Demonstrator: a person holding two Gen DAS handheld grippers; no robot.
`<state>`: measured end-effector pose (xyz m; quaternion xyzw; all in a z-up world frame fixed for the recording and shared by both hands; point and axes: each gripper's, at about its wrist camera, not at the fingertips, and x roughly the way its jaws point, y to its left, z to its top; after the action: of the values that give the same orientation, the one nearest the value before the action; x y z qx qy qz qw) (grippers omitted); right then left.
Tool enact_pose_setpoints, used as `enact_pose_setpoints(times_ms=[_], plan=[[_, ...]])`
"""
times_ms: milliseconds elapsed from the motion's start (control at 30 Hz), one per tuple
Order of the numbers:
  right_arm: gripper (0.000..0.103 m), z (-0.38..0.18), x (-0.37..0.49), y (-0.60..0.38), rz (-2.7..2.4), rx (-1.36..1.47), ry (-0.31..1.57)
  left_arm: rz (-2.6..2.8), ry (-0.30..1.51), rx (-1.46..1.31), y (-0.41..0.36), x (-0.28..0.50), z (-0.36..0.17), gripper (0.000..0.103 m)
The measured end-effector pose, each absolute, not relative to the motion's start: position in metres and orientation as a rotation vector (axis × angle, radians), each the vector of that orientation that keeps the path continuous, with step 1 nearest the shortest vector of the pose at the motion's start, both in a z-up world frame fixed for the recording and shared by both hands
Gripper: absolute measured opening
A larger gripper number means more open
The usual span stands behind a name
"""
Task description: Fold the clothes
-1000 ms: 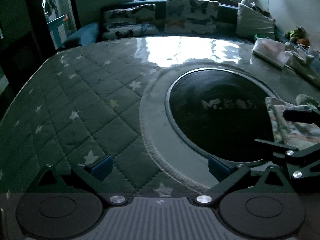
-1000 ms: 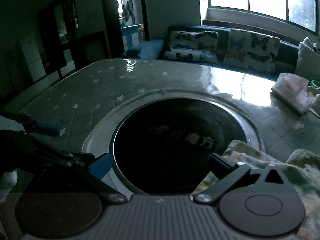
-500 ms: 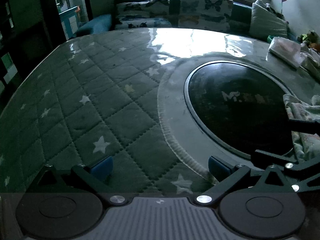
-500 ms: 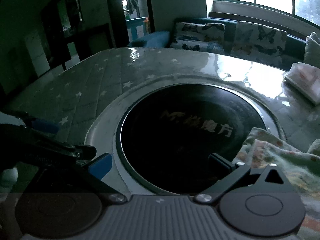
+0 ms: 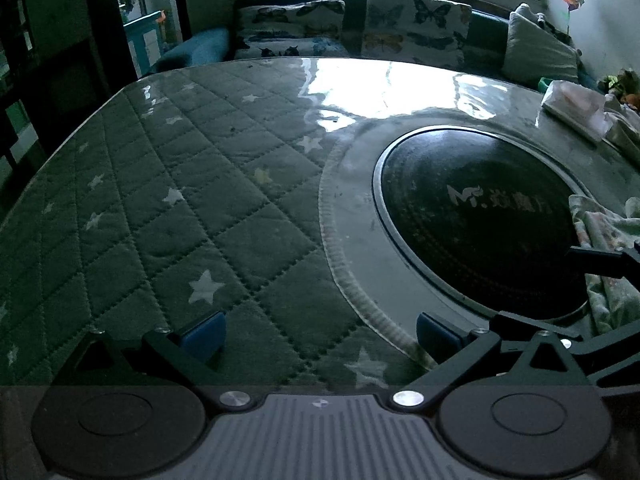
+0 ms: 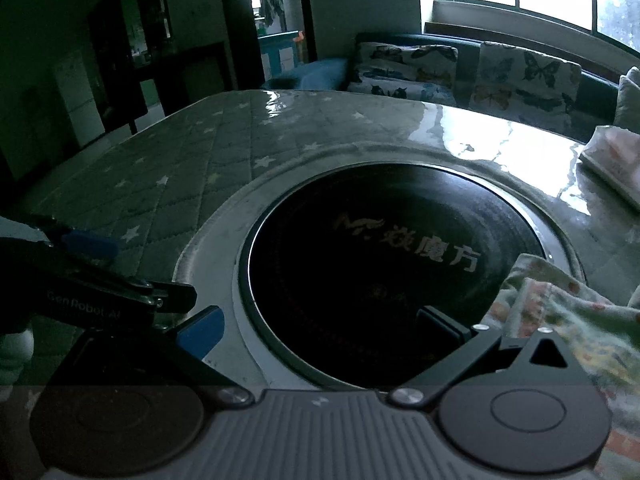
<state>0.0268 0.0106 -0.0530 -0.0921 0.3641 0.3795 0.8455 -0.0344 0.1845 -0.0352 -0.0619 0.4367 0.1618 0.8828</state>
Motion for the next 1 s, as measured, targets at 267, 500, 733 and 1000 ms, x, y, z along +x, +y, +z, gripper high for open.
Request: enact_pose_setpoints(times_ms=[267, 500, 733, 1000], plan=[[0.103, -0.057, 0.025, 0.016, 0.797, -0.203, 0.754, 0.385, 0.867, -0.122, 0.185, -0.038, -0.037, 0.103], [0.103, -0.061, 0.02, 0.021, 0.795, -0.225, 0.722, 0.4, 0.834, -0.142, 0.188, -0.041, -0.04, 0.103], [0.103, -0.063, 0.017, 0.026, 0.795, -0.247, 0.703, 0.407, 0.786, -0.145, 0.187, -0.046, -0.043, 0.103], [0.103, -0.064, 0.017, 0.026, 0.795, -0.251, 0.7, 0.408, 0.767, -0.145, 0.187, -0.048, -0.044, 0.103]])
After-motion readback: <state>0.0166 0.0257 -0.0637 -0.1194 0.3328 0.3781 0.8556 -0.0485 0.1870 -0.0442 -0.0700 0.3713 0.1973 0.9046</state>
